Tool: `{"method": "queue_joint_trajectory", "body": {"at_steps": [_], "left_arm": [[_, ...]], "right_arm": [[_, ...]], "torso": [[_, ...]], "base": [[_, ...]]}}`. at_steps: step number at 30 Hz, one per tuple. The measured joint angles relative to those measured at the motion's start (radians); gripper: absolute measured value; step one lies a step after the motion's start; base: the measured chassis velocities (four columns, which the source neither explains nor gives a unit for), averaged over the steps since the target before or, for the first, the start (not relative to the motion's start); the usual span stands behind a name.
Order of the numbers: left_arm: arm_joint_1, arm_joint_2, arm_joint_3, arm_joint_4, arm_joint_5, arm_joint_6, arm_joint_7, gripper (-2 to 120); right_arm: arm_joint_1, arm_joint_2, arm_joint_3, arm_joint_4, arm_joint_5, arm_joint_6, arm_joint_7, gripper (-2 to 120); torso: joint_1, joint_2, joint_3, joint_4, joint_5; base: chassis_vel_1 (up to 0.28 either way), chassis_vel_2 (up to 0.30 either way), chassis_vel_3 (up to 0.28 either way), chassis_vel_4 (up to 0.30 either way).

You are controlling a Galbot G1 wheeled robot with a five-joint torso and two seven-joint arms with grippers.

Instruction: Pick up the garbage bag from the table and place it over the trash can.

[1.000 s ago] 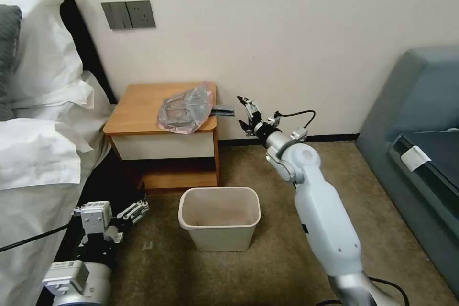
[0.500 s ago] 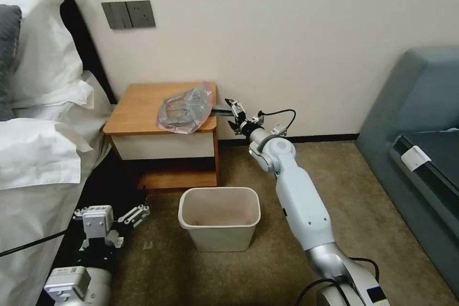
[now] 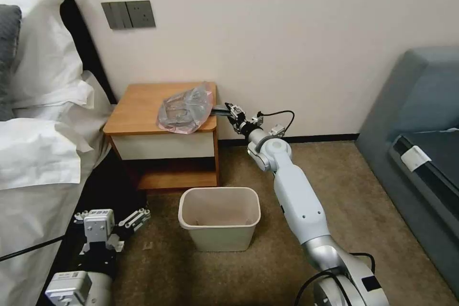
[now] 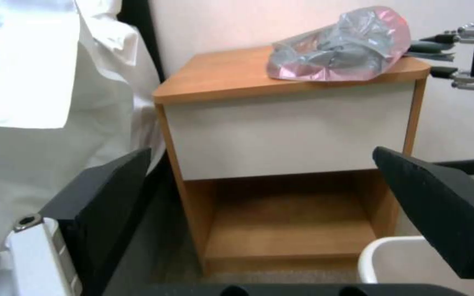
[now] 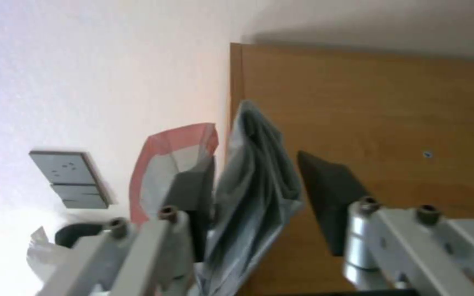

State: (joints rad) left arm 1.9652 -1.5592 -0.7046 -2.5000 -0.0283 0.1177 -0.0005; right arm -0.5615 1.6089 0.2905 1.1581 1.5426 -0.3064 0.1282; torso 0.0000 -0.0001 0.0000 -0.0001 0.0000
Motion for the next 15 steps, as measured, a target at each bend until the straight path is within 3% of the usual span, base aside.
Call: {"method": "queue_joint_trajectory", "body": {"at_steps": [4,10,15], "left_arm": [[-0.002,0.001,0.0,0.0,0.001,-0.001,0.0,100],[-0.013,0.001,0.0,0.0,0.002,-0.005,0.0,100],[-0.02,-0.003,0.0,0.0,0.01,-0.012,0.0,100]], "right_arm": [[-0.001,0.0,-0.002,0.007,0.0,0.0,0.0,30],[-0.008,0.0,-0.006,0.027,-0.004,0.0,0.002,3],[-0.026,-0.001,-0.01,0.072,0.012,0.0,0.028,0]], "torso": [[0.0,0.0,0.0,0.0001,0.0],[0.0,0.0,0.0,0.0001,0.0],[0.0,0.0,0.0,0.0,0.0]], "base": [[0.0,0.0,0.0,0.0],[0.0,0.0,0.0,0.0],[0.0,0.0,0.0,0.0]]}}
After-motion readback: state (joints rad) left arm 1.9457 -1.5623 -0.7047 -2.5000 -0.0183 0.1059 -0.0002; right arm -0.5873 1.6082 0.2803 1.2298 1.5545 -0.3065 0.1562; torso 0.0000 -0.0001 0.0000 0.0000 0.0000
